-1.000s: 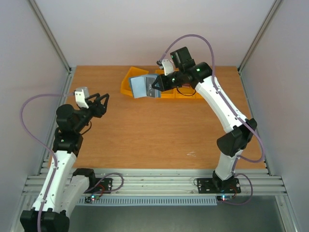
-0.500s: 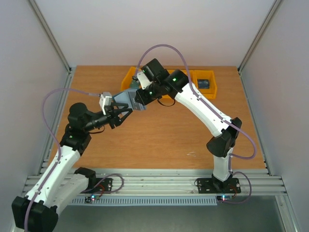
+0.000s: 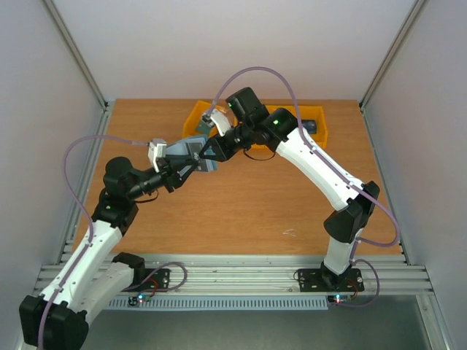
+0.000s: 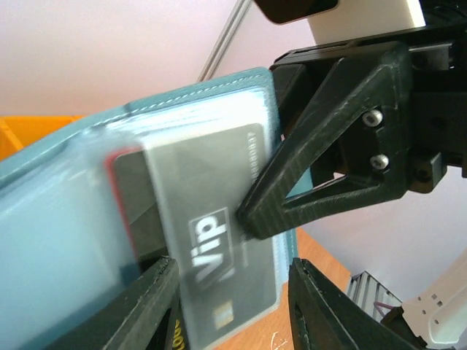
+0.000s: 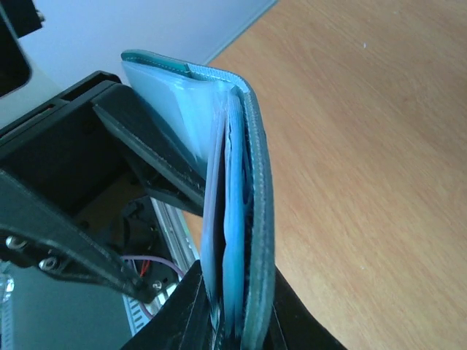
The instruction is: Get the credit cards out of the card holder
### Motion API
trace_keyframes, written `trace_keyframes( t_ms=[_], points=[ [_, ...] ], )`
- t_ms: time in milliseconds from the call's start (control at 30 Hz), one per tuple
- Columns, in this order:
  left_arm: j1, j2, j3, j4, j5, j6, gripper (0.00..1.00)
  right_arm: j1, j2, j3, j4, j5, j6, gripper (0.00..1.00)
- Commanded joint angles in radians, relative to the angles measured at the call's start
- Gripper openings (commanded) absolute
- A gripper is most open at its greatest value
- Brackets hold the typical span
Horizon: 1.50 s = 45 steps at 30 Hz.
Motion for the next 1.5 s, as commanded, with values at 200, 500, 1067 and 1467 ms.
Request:
trace_keyframes(
  t_ms=[200,500,1067,1467],
  points=[
    [0.041,-0.005,0.012,0.033,0.047,-0.009,0.45,-0.018,-0.076,-0.026,0.043,-0.247,-0.131,0.01],
    [0.039,-0.006,0.004,0.057,0.097,0.002,0.48,-0.017,-0.102,-0.071,0.103,-0.388,-0.149,0.01],
    [0.028,0.004,0.075,0.313,0.260,-0.188,0.27,-0.029,-0.030,-0.114,0.345,-0.440,-0.037,0.01],
    [0.036,-0.022,0.061,0.265,0.259,-0.148,0.00,-0.035,-0.014,-0.092,0.289,-0.417,-0.063,0.12]
  ],
)
